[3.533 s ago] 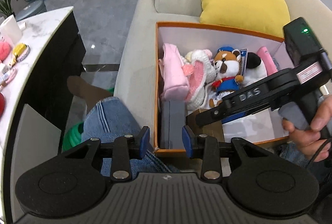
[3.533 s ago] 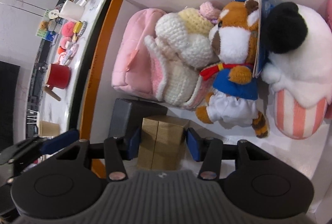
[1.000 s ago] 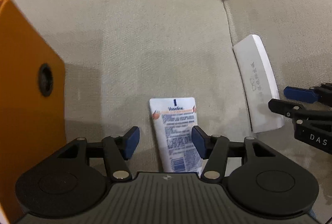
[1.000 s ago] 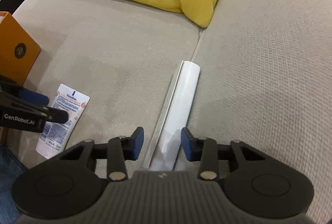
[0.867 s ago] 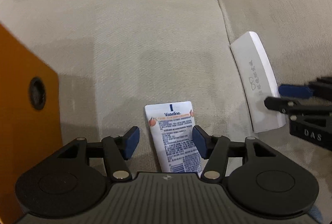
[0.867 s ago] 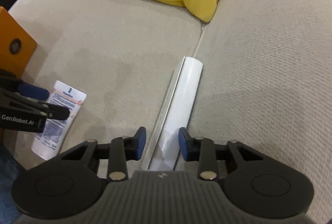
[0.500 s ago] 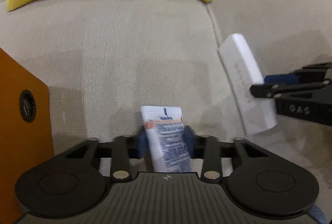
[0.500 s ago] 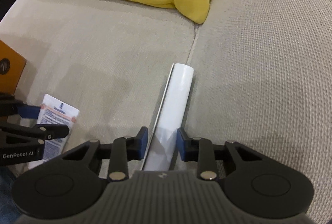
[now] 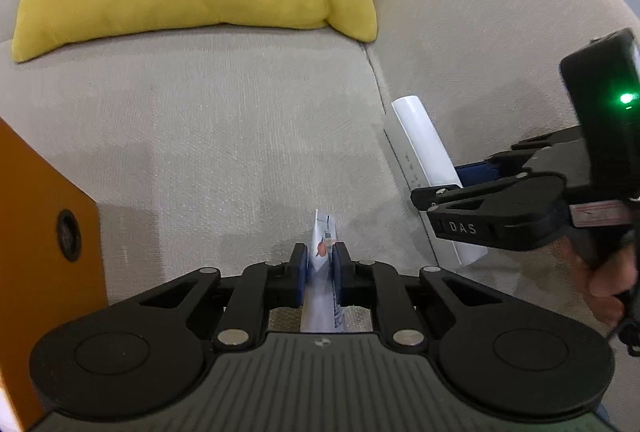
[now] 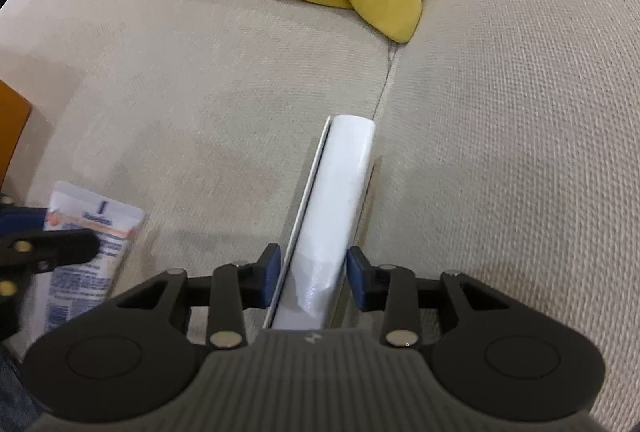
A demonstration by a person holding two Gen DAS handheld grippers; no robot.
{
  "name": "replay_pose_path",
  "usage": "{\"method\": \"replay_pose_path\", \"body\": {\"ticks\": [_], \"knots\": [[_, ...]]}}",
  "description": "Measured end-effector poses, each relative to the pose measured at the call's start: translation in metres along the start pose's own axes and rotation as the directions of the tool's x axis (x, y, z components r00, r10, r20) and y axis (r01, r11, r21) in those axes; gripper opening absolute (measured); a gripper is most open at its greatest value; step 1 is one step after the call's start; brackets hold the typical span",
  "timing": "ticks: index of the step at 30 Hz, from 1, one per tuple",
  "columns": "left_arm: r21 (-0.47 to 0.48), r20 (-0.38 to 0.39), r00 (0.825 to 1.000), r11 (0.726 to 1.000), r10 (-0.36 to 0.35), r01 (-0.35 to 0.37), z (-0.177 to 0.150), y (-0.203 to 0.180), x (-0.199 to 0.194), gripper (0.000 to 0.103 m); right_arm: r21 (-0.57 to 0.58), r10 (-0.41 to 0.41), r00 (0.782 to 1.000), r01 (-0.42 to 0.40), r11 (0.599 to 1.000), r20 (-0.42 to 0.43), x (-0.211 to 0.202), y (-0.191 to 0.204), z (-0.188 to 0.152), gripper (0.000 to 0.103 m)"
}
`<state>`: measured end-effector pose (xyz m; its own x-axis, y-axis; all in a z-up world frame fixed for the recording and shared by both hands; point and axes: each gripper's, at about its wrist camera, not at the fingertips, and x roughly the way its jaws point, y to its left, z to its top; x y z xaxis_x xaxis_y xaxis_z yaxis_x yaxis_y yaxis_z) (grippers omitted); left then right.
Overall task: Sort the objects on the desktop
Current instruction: 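Carry the Vaseline tube and white box over the shoebox with both grippers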
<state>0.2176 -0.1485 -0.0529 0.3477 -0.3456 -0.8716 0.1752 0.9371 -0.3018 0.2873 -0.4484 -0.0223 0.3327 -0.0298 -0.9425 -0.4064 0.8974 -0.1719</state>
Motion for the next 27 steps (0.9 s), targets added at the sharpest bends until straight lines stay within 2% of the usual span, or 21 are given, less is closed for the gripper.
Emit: {"method": "replay_pose_path", "body": {"ticks": [5, 8, 14, 22, 24, 27], "knots": [[0.008, 0.046, 0.999, 1.000, -0.027, 0.027, -0.006, 0.004, -0.031, 0.014, 0.014, 0.018, 1.000, -0.018, 1.000, 0.015, -0.006, -0.004, 0.000, 0.036], [0.015, 0.096, 0.995, 0.999, -0.038, 0.037, -0.009, 0.007, -0.054, 0.013, 0.052, 0.061, 0.998, -0.063, 0.997, 0.033, -0.016, -0.008, -0.002, 0.034], [0.027, 0.209, 0.976, 0.998, -0.052, 0.048, -0.026, 0.014, -0.114, 0.012, 0.046, 0.111, 0.985, -0.118, 0.992, 0.130, -0.059, 0.005, -0.010, 0.030], [0.018, 0.352, 0.936, 1.000, -0.015, 0.009, -0.067, 0.050, -0.217, 0.012, -0.040, 0.238, 0.936, -0.236, 0.971, 0.258, -0.149, 0.049, -0.024, 0.030], [0.008, 0.377, 0.926, 1.000, 0.013, -0.017, -0.078, 0.063, -0.240, 0.012, -0.098, 0.274, 0.918, -0.257, 0.962, 0.286, -0.168, 0.066, -0.019, 0.030], [-0.035, 0.377, 0.923, 0.997, 0.075, -0.067, -0.094, 0.087, -0.267, 0.012, -0.218, 0.337, 0.890, -0.279, 0.935, 0.308, -0.205, 0.100, -0.023, 0.030]]}}
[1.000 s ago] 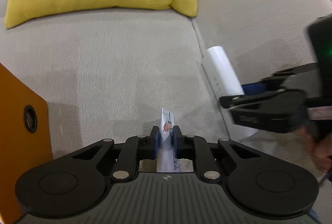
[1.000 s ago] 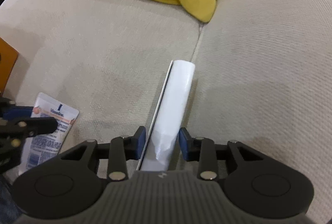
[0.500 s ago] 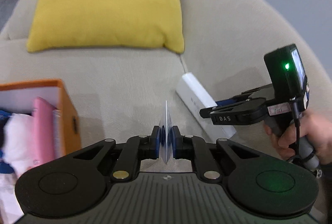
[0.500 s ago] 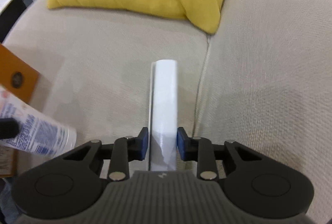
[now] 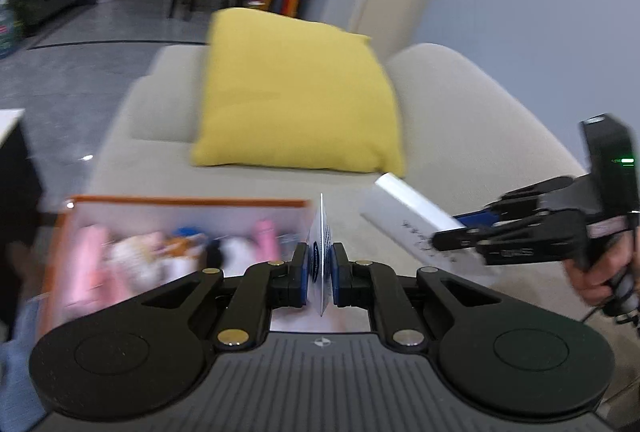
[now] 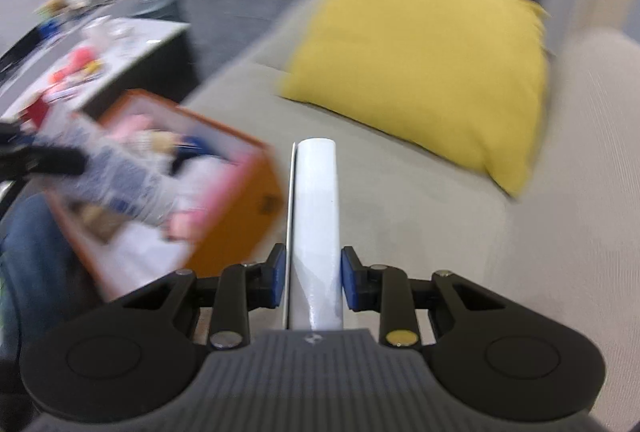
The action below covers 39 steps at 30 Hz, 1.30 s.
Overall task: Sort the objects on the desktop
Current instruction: 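Carry the Vaseline tube and white box over the shoebox with both grippers, then lower the tube and white box into the shoebox and open both grippers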
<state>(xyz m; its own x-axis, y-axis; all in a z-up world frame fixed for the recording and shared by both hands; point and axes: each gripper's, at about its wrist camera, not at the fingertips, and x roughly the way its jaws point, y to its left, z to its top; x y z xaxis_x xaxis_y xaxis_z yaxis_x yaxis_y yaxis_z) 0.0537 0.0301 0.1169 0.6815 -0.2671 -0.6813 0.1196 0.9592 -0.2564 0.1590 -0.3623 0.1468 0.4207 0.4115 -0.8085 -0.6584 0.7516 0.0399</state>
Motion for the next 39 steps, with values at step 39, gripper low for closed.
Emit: {"method": "replay_pose_path", "body": {"ticks": [39], "knots": [[0.078, -0.271, 0.949, 0.987, 0.159, -0.143, -0.066, 0.125, 0.069, 0.012, -0.408, 0.207, 0.658, -0.651, 0.640, -0.724, 0.207, 0.181, 0.044, 0.031]]}}
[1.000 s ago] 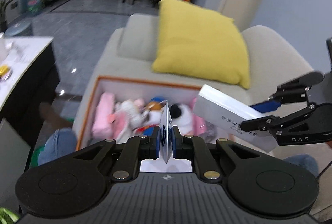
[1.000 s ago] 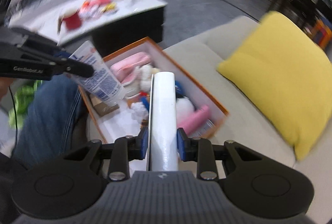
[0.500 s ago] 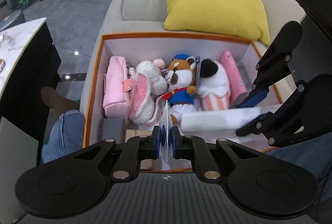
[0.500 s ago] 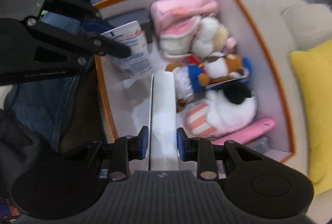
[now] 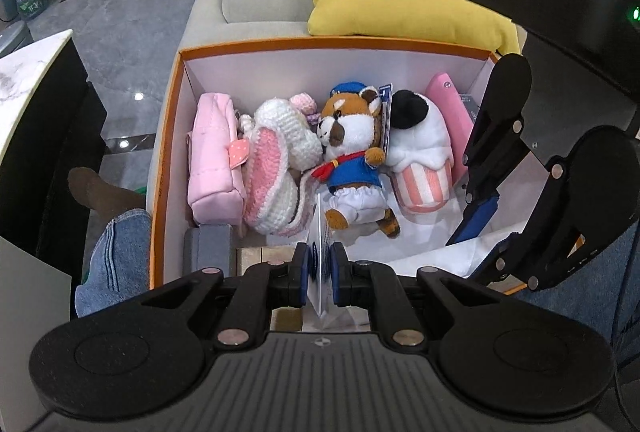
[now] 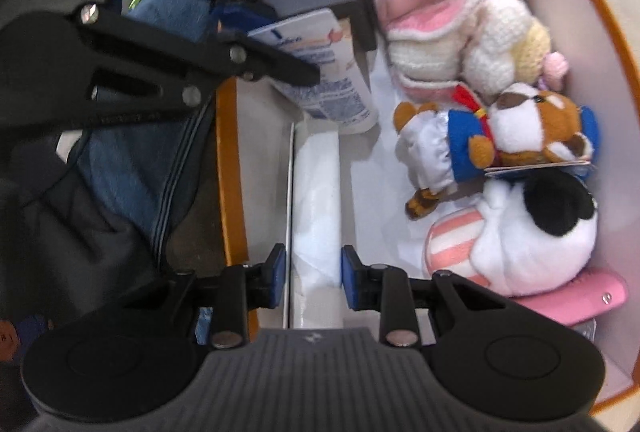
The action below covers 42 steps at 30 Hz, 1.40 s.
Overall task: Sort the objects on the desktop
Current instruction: 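Lower the tube and white box into the shoebox and open both grippers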
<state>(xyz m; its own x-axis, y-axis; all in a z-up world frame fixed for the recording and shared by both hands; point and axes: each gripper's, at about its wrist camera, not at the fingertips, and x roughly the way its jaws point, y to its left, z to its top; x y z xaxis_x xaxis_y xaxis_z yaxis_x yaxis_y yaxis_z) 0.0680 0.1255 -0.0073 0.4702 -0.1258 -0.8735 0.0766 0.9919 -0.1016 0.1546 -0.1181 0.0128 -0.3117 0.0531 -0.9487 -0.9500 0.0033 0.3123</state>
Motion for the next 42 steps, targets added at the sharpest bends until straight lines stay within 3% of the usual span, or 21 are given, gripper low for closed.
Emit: {"method": "replay_pose_path", "body": {"ticks": [12, 17, 23, 26, 28, 37, 42], "knots": [[-0.017, -0.062, 0.998, 1.000, -0.009, 0.008, -0.004, 0.004, 0.007, 0.012, -0.014, 0.059, 0.998, -0.059, 0.998, -0.033, 0.008, -0.005, -0.017, 0.033], [0.010, -0.078, 0.997, 1.000, 0.002, -0.001, -0.005, 0.000, 0.009, 0.013, -0.034, 0.039, 0.999, -0.040, 0.999, -0.024, 0.000, 0.004, -0.023, 0.034], [0.062, -0.103, 0.994, 0.998, 0.040, -0.034, -0.005, -0.007, 0.012, 0.014, -0.007, -0.036, 0.999, 0.036, 0.999, 0.015, -0.016, 0.019, -0.039, 0.040], [0.067, -0.102, 0.993, 0.997, 0.055, -0.048, -0.008, -0.011, 0.011, 0.024, 0.017, -0.078, 0.996, 0.078, 0.997, 0.040, -0.022, 0.028, -0.051, 0.044], [0.067, -0.092, 0.993, 0.996, 0.072, -0.066, -0.010, -0.014, 0.007, 0.027, 0.049, -0.124, 0.991, 0.122, 0.991, 0.041, -0.026, 0.024, -0.040, 0.046], [0.131, 0.011, 0.996, 0.987, 0.094, -0.095, -0.009, -0.033, -0.037, 0.036, 0.177, -0.255, 0.964, 0.239, 0.955, 0.073, -0.041, 0.033, -0.056, 0.046], [0.144, 0.056, 0.996, 0.987, 0.066, -0.074, -0.003, -0.044, -0.062, 0.038, 0.316, -0.303, 0.944, 0.251, 0.915, 0.128, -0.052, 0.041, -0.066, 0.048]]}}
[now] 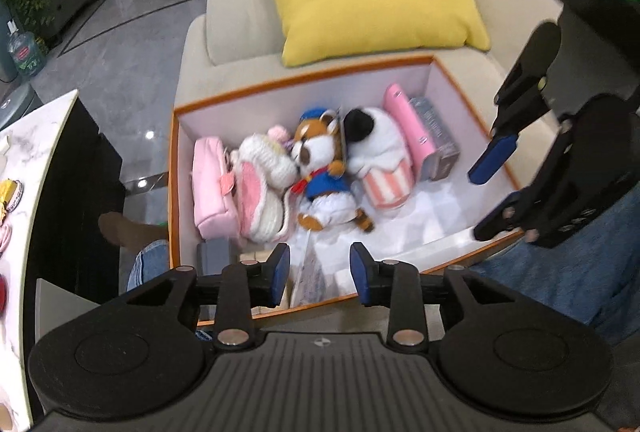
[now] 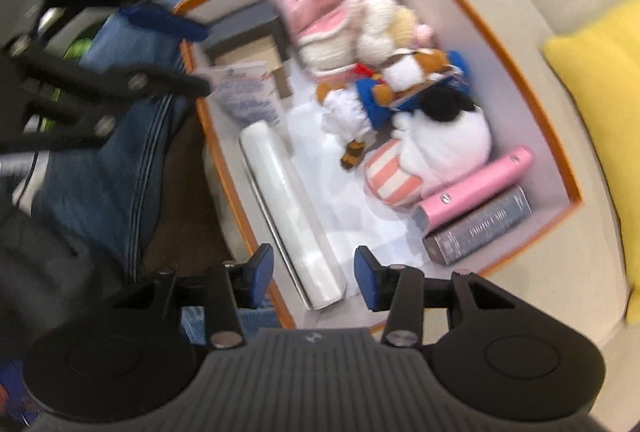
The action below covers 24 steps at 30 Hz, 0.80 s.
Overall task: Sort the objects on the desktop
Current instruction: 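Lower the tube and white box into the shoebox and open both grippers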
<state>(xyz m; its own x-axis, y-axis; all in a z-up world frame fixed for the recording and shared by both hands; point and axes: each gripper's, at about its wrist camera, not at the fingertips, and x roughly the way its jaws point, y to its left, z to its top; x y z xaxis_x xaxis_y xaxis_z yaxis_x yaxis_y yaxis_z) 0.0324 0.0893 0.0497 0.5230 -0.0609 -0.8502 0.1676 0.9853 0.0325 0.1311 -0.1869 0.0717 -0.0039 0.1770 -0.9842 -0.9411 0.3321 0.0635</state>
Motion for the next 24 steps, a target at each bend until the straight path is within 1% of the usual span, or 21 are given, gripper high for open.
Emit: {"method": "replay_pose_path", "body": {"ticks": [2, 4, 6, 7, 8, 9, 10, 11, 12, 16, 19, 21, 24], "knots": [[-0.028, 0.011, 1.000, 1.000, -0.002, 0.002, 0.002, -0.002, -0.006, 0.038, 0.104, -0.026, 0.999, 0.022, 0.994, 0.029, 0.001, -0.002, -0.003, 0.052], [-0.062, 0.023, 1.000, 0.998, -0.005, 0.006, 0.005, -0.004, -0.010, 0.038, 0.214, -0.049, 0.997, 0.035, 0.976, 0.058, 0.000, -0.004, -0.007, 0.052], [-0.097, 0.030, 0.999, 0.995, -0.009, 0.012, 0.003, -0.005, -0.013, 0.041, 0.301, -0.057, 0.993, 0.025, 0.953, 0.099, -0.002, -0.004, -0.013, 0.061], [-0.114, 0.031, 1.000, 0.994, -0.004, 0.007, 0.002, -0.005, -0.014, 0.044, 0.333, -0.066, 0.991, 0.024, 0.943, 0.117, -0.002, -0.003, -0.015, 0.069], [-0.128, 0.033, 0.999, 0.992, 0.007, -0.003, 0.001, -0.005, -0.014, 0.051, 0.358, -0.080, 0.987, 0.024, 0.933, 0.141, -0.003, -0.001, -0.017, 0.072], [-0.136, 0.039, 0.999, 0.991, 0.022, -0.017, -0.001, -0.006, -0.015, 0.051, 0.374, -0.098, 0.982, 0.030, 0.927, 0.163, -0.003, 0.001, -0.020, 0.073], [-0.143, 0.045, 0.998, 0.989, 0.039, -0.032, -0.003, -0.005, -0.015, 0.051, 0.391, -0.123, 0.976, 0.044, 0.920, 0.181, -0.004, 0.005, -0.022, 0.075], [-0.151, 0.048, 0.997, 0.987, 0.056, -0.048, -0.005, -0.006, -0.014, 0.051, 0.408, -0.142, 0.970, 0.051, 0.912, 0.196, -0.007, 0.009, -0.025, 0.080], [-0.162, 0.049, 0.996, 0.985, 0.068, -0.059, -0.007, -0.005, -0.013, 0.052, 0.426, -0.150, 0.967, 0.049, 0.904, 0.208, -0.009, 0.012, -0.028, 0.081], [-0.208, 0.046, 0.995, 0.975, 0.088, -0.077, -0.018, -0.003, -0.007, 0.052, 0.504, -0.133, 0.961, -0.008, 0.864, 0.243, -0.001, 0.021, -0.037, 0.086], [-0.220, 0.041, 0.991, 0.969, 0.124, -0.112, -0.025, -0.002, -0.005, 0.053, 0.549, -0.151, 0.952, -0.021, 0.836, 0.266, 0.006, 0.028, -0.042, 0.087], [-0.217, 0.035, 0.990, 0.968, 0.135, -0.125, -0.029, -0.002, -0.005, 0.053, 0.580, -0.165, 0.943, -0.036, 0.814, 0.290, 0.009, 0.030, -0.045, 0.087], [-0.223, 0.030, 0.989, 0.965, 0.148, -0.137, -0.031, -0.001, -0.004, 0.054, 0.616, -0.172, 0.934, -0.062, 0.785, 0.313, 0.012, 0.033, -0.048, 0.088]]}}
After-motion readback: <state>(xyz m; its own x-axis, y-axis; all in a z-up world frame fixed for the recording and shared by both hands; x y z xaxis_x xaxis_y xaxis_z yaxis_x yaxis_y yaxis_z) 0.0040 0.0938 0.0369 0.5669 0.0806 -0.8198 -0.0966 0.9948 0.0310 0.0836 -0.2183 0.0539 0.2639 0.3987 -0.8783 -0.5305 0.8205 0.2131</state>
